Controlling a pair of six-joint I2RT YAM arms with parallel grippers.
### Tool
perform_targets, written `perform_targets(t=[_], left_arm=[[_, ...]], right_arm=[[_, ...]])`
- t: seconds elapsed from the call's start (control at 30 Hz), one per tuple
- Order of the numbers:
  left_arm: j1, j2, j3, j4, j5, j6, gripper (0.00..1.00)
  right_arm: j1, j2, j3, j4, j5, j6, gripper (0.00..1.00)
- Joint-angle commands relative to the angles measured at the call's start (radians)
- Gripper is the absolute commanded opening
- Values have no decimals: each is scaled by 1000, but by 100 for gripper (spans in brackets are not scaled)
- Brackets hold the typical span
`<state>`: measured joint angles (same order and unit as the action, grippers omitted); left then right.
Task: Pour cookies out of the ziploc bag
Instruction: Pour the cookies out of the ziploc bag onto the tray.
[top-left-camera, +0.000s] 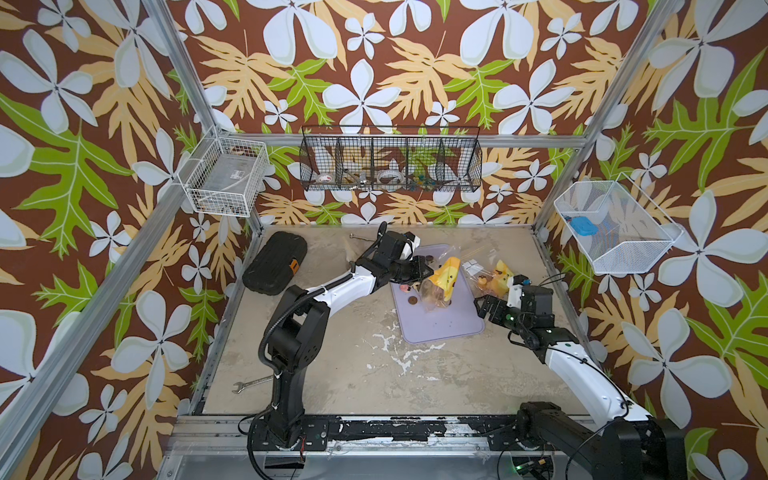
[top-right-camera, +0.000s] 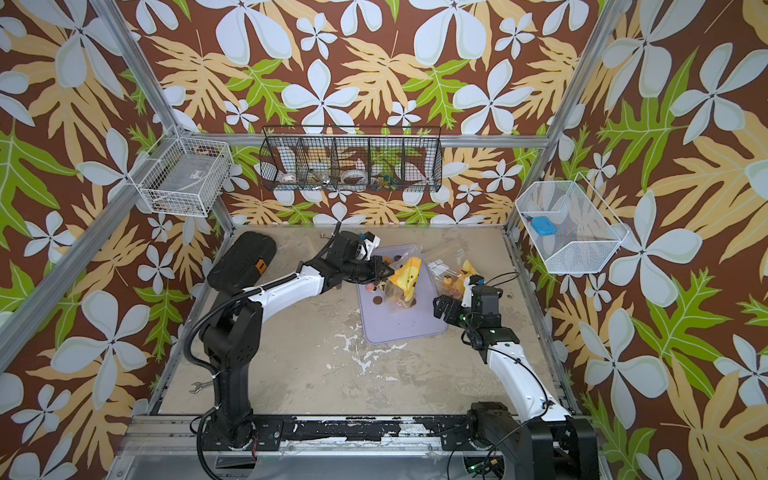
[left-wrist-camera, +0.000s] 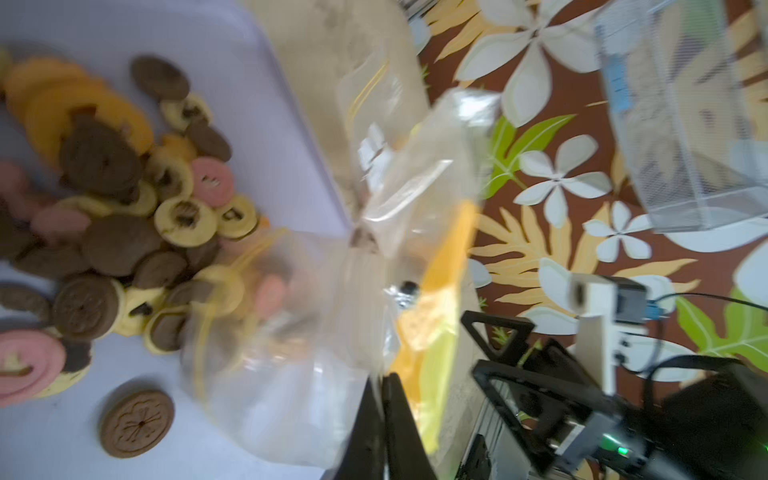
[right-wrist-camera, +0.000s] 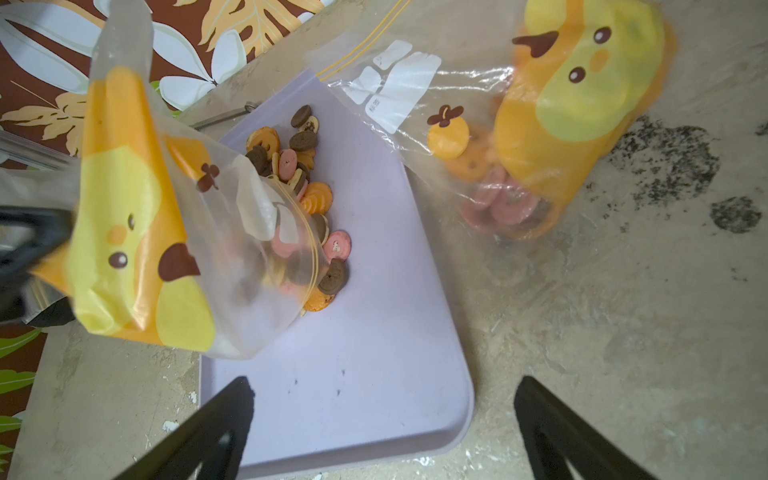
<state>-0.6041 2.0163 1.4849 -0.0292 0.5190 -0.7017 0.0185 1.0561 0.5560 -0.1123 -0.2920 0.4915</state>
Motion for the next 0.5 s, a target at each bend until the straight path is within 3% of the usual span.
perform_targets(t=[0.0, 0.33, 0.47], left_arm=[[1, 20, -4, 16, 7, 6, 0], [1, -194, 77, -19, -7, -20, 0], [2, -196, 43, -32, -37, 10, 0]], right_arm=[[0, -5, 2, 5, -10, -5, 100], [0, 2, 12, 6, -15, -5, 100], [0, 2, 7, 11, -19, 1, 100]])
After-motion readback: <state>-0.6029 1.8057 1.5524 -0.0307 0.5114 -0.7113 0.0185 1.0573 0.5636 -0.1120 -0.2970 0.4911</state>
